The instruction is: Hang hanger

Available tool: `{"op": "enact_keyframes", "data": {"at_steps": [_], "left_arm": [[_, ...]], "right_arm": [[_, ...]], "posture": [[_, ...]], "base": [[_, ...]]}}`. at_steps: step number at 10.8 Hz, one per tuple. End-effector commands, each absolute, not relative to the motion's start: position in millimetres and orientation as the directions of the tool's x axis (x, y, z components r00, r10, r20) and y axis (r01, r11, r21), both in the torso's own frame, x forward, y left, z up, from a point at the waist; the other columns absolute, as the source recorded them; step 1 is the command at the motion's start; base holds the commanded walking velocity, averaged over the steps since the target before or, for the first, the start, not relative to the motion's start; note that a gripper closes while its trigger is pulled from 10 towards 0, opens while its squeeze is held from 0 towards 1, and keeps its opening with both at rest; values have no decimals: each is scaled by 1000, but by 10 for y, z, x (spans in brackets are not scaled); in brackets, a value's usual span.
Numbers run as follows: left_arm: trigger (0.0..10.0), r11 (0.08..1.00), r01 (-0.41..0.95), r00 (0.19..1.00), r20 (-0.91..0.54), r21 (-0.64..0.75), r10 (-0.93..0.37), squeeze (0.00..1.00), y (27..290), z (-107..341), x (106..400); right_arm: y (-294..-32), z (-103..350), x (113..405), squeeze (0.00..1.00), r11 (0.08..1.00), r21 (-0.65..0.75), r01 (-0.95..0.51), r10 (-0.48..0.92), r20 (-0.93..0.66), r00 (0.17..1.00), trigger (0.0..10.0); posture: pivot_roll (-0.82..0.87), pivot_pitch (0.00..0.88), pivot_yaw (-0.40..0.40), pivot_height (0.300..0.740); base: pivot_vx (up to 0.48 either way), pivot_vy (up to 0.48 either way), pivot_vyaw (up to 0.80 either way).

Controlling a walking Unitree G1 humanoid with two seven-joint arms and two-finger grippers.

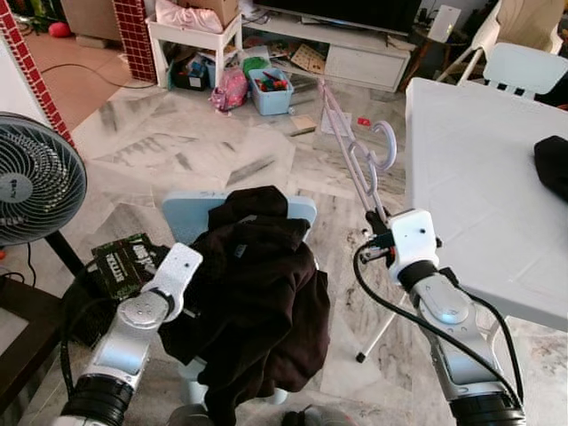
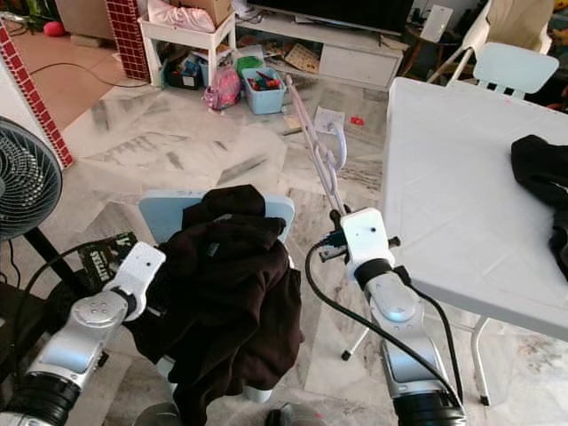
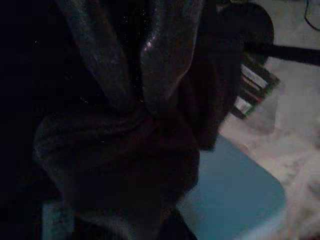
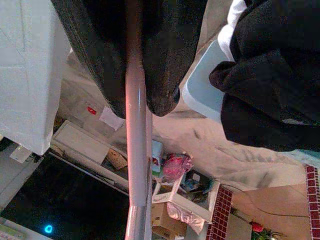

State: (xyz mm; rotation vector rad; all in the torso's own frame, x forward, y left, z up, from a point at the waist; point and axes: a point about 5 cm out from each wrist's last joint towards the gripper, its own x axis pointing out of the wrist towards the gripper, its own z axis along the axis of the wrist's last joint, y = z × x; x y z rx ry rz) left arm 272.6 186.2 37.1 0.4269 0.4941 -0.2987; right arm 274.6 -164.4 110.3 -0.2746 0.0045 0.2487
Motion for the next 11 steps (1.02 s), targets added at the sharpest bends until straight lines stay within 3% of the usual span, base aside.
{"op": "enact_keyframes", "data": {"at_steps": [1,2,4,8,9,11], "left_arm": [[10000,869,356,881,-435,344,-188,0,1797,510,2799],[10000,876,289,944,-266,385,-194,0,1745,799,2935],[10000,912,239,970,-42,332,-239,0,1636,1289,3110],[10000,931,330,933,98,152,-347,0,1278,1823,3281],[10000,919,367,919,97,141,-382,0,1223,1879,3276],[10000,874,434,892,-241,218,-383,0,1476,1209,3063]], "right_arm": [[-1631,1143,2779,0,930,-274,-247,250,-25,968,10000],[-1609,1146,2804,0,931,-270,-247,251,-19,968,10000],[-1559,1157,2863,0,934,-261,-246,253,-5,967,10000],[-1474,1138,2900,0,939,-243,-243,252,7,968,10000],[-1488,1147,2918,0,942,-241,-233,244,16,970,10000],[-1524,1127,2899,0,944,-243,-225,235,13,972,10000]], "posture": [[-47,0,-110,740],[-38,0,-107,740],[-24,0,-97,740],[-14,0,-77,740],[-15,0,-72,740],[-12,0,-69,740]], "base": [[0,0,0],[0,0,0],[0,0,0],[0,0,0],[0,0,0],[0,0,0]]}}
